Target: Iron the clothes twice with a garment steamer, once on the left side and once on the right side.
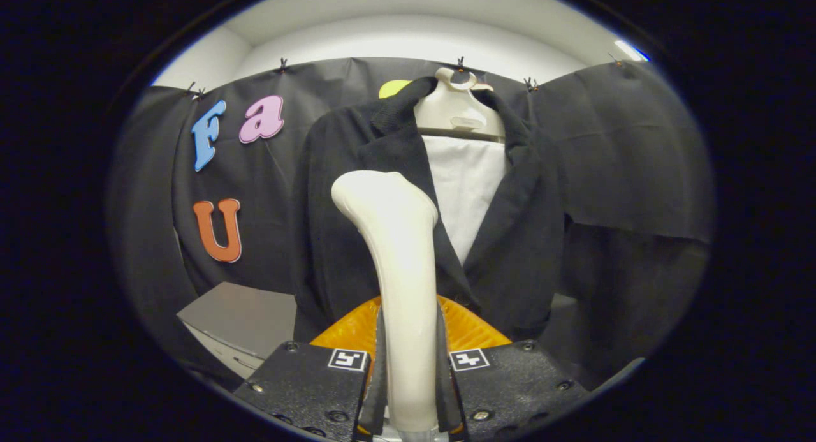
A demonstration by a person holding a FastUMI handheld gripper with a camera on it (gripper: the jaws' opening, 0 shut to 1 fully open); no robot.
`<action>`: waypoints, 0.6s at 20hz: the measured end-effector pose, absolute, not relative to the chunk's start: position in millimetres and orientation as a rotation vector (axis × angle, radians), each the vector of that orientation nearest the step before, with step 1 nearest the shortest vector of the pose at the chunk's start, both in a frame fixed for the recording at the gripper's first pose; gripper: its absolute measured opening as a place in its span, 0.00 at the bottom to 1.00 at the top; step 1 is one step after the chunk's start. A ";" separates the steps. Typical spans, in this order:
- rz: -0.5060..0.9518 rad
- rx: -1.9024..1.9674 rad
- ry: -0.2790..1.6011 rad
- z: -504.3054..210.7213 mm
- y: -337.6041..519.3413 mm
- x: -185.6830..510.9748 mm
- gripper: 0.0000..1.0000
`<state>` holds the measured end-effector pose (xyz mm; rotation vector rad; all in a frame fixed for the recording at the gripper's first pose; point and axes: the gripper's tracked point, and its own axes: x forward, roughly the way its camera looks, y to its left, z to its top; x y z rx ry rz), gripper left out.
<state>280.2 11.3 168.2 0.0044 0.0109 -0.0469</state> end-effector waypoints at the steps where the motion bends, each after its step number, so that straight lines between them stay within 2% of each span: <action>1: -0.048 0.002 0.021 159.3 9.5 279.9 0.34; 12: -0.040 -0.022 0.149 74.7 3.5 272.2 0.34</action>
